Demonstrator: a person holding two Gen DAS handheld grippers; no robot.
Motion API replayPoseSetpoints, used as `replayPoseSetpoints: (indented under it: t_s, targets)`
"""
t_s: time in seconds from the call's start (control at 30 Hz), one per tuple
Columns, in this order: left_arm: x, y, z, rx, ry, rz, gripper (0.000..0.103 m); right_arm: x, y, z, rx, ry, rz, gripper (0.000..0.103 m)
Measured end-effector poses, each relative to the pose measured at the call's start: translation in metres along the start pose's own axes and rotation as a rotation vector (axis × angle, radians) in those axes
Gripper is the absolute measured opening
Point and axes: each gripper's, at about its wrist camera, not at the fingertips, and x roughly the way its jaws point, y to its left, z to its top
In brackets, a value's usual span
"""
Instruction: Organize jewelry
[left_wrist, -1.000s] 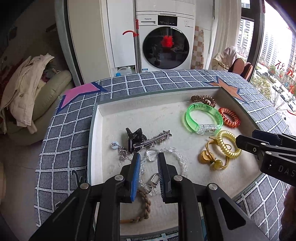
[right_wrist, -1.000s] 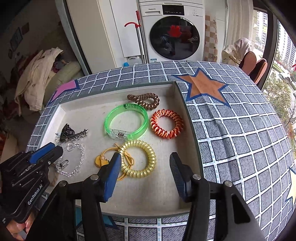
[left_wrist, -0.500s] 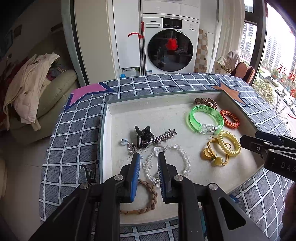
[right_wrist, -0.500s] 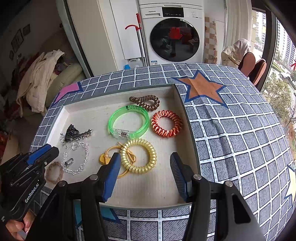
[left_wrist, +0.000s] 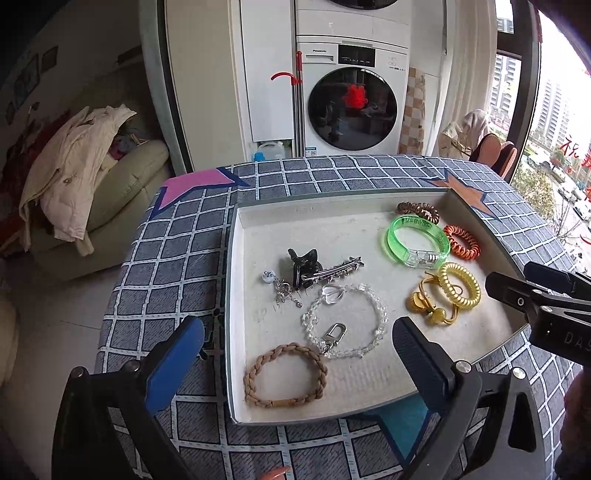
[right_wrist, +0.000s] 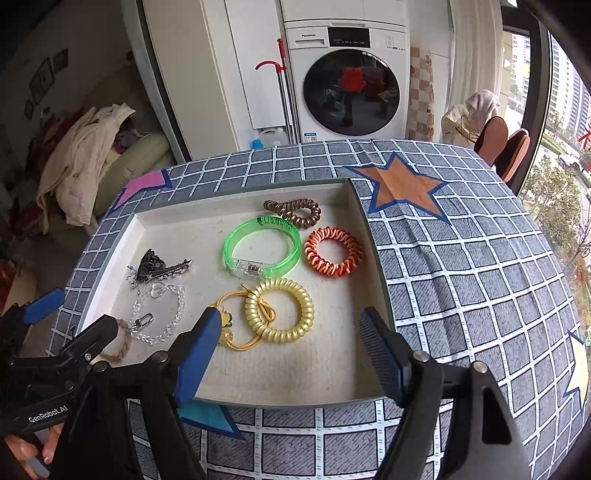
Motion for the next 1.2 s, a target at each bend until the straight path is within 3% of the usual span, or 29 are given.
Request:
replayPoseSetpoints:
  t_s: [0.13,0.4,0.47,1.2]
  targets:
    - [-0.003,0.001,-0.005,-0.008,-0.005,0.004,0.103,-0.005,-0.001,-0.002,-0.007,-0.022,-0.007,0.088]
    - [-0.015,0.0,-0.008,-0.023,-0.024,0.007,0.103,-0.01,0.001,-0.006,-0.019,-0.056,-0.012,0.09]
    - [-0.016,-0.001,-0.008,-0.026,-0.024,0.008,0.103,-0.013,0.003,-0.008,-0.032,-0.076,-0.017,0.103]
    - [-0.056,-0.005,-0.038,-0.077,-0.152,0.055,0.103,-0.044,0.005,-0.036,-0.053,-0.234,-0.04,0.103]
